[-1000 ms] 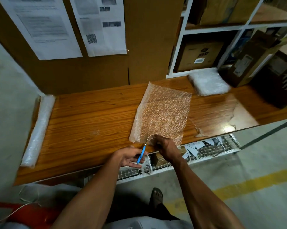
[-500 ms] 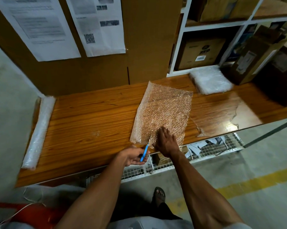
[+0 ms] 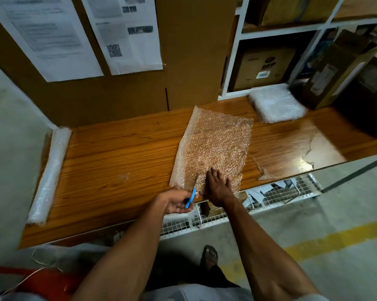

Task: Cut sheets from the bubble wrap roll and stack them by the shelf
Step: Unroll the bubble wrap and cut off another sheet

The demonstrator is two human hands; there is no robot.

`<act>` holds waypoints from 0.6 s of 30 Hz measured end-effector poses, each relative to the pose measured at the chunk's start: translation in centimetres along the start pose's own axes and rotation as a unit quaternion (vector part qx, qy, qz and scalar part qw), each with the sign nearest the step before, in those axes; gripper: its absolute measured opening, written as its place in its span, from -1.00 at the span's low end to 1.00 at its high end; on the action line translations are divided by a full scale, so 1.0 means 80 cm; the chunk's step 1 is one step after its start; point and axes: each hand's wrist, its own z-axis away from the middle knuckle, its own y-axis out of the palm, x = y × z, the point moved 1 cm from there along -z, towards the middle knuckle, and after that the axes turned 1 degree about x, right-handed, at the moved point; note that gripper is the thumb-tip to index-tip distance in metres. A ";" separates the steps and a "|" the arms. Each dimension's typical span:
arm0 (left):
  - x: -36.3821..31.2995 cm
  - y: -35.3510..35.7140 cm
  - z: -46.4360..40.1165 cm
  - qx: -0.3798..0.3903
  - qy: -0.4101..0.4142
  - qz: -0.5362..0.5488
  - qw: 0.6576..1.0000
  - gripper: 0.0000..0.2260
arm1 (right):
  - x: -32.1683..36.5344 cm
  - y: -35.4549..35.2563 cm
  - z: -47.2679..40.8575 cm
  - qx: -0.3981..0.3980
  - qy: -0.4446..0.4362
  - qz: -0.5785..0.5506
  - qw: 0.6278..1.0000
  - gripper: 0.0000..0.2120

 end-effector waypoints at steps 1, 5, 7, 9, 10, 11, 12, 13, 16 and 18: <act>-0.002 0.002 -0.001 -0.004 0.003 -0.001 1.000 -0.91 | 0.001 -0.001 0.001 -0.001 0.004 0.002 1.000 -0.07; -0.013 0.009 -0.004 -0.032 0.027 0.011 0.999 -0.92 | -0.001 -0.002 -0.001 0.013 0.008 0.012 1.000 -0.07; -0.017 0.013 -0.006 -0.039 0.036 0.023 0.998 -0.92 | -0.002 -0.002 -0.001 0.017 0.008 0.012 1.000 -0.06; -0.018 0.016 -0.009 -0.049 0.043 0.023 0.998 -0.94 | -0.002 -0.002 -0.001 0.020 0.007 0.010 1.000 -0.07; -0.018 0.017 -0.011 -0.057 0.047 0.014 0.997 -0.94 | -0.002 -0.001 -0.001 0.021 0.006 0.008 1.000 -0.07; -0.017 0.017 -0.013 -0.064 0.049 0.006 0.997 -0.95 | -0.002 -0.001 -0.002 0.022 0.006 0.006 1.000 -0.07; -0.017 0.017 -0.014 -0.067 0.048 0.003 0.997 -0.97 | -0.002 -0.002 -0.002 0.023 0.006 0.005 1.000 -0.07; -0.018 0.018 -0.014 -0.068 0.044 0.005 0.997 -0.97 | -0.002 -0.002 -0.002 0.023 0.007 0.006 1.000 -0.07; -0.021 0.019 -0.014 -0.071 0.041 0.019 0.996 -0.96 | -0.002 -0.006 -0.001 0.026 0.005 0.010 1.000 -0.05; -0.025 0.019 -0.015 -0.064 0.038 0.027 0.997 -0.95 | 0.000 -0.009 -0.001 0.030 0.003 0.013 0.999 -0.05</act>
